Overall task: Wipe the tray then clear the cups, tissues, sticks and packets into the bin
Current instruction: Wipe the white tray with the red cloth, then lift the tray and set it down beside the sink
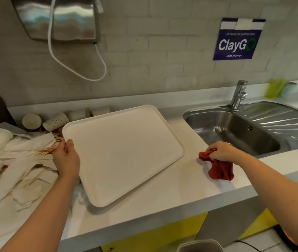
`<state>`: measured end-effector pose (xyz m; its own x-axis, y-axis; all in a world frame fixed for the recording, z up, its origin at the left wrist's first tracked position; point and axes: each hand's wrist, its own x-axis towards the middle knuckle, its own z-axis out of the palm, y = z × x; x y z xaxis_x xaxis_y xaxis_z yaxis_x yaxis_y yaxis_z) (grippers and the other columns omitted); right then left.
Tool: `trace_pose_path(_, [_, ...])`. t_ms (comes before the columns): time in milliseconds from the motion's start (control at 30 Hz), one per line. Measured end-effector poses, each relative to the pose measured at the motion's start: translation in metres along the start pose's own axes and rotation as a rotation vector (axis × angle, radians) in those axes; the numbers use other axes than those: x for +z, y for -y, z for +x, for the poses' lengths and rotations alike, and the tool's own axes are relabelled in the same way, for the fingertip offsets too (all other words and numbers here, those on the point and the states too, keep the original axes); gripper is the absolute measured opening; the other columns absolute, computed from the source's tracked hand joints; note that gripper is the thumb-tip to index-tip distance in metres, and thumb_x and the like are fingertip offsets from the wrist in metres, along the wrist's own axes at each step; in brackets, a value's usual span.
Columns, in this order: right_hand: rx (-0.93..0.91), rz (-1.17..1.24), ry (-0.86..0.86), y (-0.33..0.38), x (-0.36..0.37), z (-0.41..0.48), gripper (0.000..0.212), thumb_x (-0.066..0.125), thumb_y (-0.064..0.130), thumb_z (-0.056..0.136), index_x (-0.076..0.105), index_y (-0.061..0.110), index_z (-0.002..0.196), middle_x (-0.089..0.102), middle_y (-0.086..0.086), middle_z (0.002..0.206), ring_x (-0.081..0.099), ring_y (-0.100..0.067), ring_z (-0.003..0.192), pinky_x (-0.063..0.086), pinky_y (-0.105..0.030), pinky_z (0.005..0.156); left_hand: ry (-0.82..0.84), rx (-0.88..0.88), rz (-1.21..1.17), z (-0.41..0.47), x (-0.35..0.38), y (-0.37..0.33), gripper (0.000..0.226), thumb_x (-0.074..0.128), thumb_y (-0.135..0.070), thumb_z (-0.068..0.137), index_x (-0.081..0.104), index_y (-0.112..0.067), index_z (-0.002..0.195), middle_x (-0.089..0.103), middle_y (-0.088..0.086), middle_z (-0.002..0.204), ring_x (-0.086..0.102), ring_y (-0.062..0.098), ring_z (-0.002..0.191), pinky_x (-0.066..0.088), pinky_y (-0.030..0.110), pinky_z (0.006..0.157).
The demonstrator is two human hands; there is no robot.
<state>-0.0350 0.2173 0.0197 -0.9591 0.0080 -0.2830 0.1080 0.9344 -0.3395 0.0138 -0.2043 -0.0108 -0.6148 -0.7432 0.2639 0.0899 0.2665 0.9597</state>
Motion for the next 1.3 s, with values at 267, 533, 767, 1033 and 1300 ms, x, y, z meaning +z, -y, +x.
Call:
trace_pose_path(267, [0.098, -0.201, -0.036, -0.059, 0.008, 0.016, 0.037, 0.049, 0.03, 0.093, 0.052, 0.025, 0.129, 0.049, -0.009, 0.127, 0.046, -0.03, 0.117, 0.039, -0.038, 0.095, -0.045, -0.057, -0.026, -0.016, 0.03, -0.01, 0.031, 0.039, -0.021, 0.1, 0.06, 0.001, 0.108, 0.057, 0.009, 0.094, 0.052, 0.019, 0.086, 0.038, 0.025, 0.076])
trace_pose_path(533, [0.081, -0.345, -0.084, -0.061, 0.015, 0.023, 0.052, 0.043, 0.056, 0.091, 0.034, 0.033, 0.137, 0.03, -0.005, 0.146, 0.026, -0.029, 0.137, 0.02, -0.055, 0.109, -0.072, -0.091, -0.051, -0.028, 0.055, -0.014, 0.031, 0.039, -0.02, 0.1, 0.06, 0.0, 0.111, 0.063, 0.017, 0.109, 0.059, 0.031, 0.1, 0.042, 0.027, 0.08])
trace_pose_path(767, [-0.239, 0.329, -0.092, 0.028, 0.038, 0.008, 0.023, 0.046, 0.021, 0.096, 0.064, 0.008, 0.102, 0.064, -0.003, 0.095, 0.059, -0.017, 0.085, 0.042, -0.024, 0.072, -0.216, -0.171, -0.103, -0.047, 0.088, -0.024, 0.034, 0.037, -0.021, 0.101, 0.056, 0.0, 0.119, 0.062, 0.017, 0.116, 0.059, 0.031, 0.106, 0.042, 0.026, 0.08])
trace_pose_path(1033, [-0.242, 1.369, 0.575, 0.082, 0.094, -0.015, 0.034, 0.043, -0.002, 0.093, 0.044, 0.004, 0.127, 0.061, -0.018, 0.099, 0.067, -0.029, 0.077, 0.056, -0.039, 0.065, -0.361, -0.373, -0.186, -0.065, 0.127, -0.035, 0.038, 0.03, -0.022, 0.102, 0.047, 0.001, 0.127, 0.055, 0.019, 0.127, 0.054, 0.033, 0.115, 0.041, 0.029, 0.086])
trace_pose_path(1300, [-0.317, 1.643, 0.446, 0.068, 0.067, 0.006, 0.04, 0.035, -0.015, 0.088, 0.045, 0.001, 0.124, 0.064, -0.019, 0.099, 0.071, -0.03, 0.072, 0.056, -0.028, 0.052, -0.256, -0.426, -0.166, -0.077, 0.162, -0.045, 0.037, 0.031, -0.023, 0.102, 0.041, 0.003, 0.127, 0.051, 0.018, 0.125, 0.05, 0.031, 0.113, 0.033, 0.026, 0.08])
